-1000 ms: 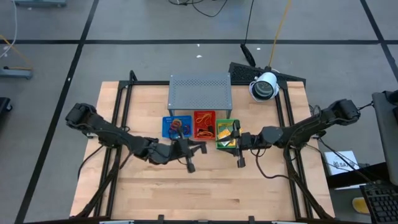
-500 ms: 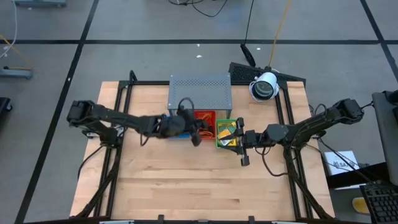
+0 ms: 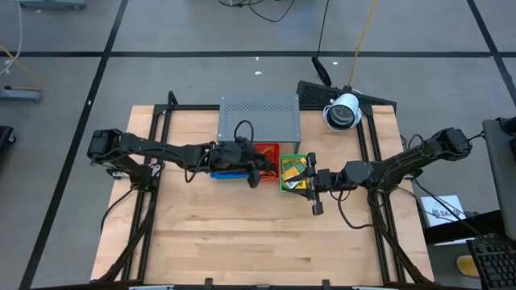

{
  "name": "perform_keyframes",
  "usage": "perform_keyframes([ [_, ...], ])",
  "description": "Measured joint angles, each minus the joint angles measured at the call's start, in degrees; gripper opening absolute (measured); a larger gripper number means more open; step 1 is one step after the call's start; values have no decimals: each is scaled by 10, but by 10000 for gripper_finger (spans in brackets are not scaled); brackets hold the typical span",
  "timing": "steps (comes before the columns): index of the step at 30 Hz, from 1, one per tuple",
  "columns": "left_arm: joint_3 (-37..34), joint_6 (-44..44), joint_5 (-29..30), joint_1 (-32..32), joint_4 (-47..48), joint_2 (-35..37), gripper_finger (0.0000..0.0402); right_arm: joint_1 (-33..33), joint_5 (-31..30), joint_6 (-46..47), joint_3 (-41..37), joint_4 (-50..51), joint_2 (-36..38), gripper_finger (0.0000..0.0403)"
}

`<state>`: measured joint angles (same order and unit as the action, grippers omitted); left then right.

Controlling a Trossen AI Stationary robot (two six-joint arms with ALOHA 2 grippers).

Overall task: Pick & Place Office Desk Supplies
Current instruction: Put the black rubber band into the red bin, then put the red bin on the shelf

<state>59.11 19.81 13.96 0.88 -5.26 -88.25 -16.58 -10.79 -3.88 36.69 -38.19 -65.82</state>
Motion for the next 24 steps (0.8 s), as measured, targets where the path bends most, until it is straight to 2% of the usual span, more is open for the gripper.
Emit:
perform_keyframes([
  [7,0,0,0,0,-1,0,200,0,0,0,0,2,0,102],
  [12,0,-2,0,0,-1,0,235,0,0,-18,0,9,0,102],
  [15,0,-8,-13,0,5,0,240,0,0,-17,0,13,0,100],
  [20,0,-32,-79,18,38,0,233,0,0,-16,0,17,0,98],
  [22,0,-52,-70,32,40,-7,227,0,0,-17,0,17,0,98],
  [24,0,-97,-18,45,51,-16,221,0,1,-17,0,17,0,98],
])
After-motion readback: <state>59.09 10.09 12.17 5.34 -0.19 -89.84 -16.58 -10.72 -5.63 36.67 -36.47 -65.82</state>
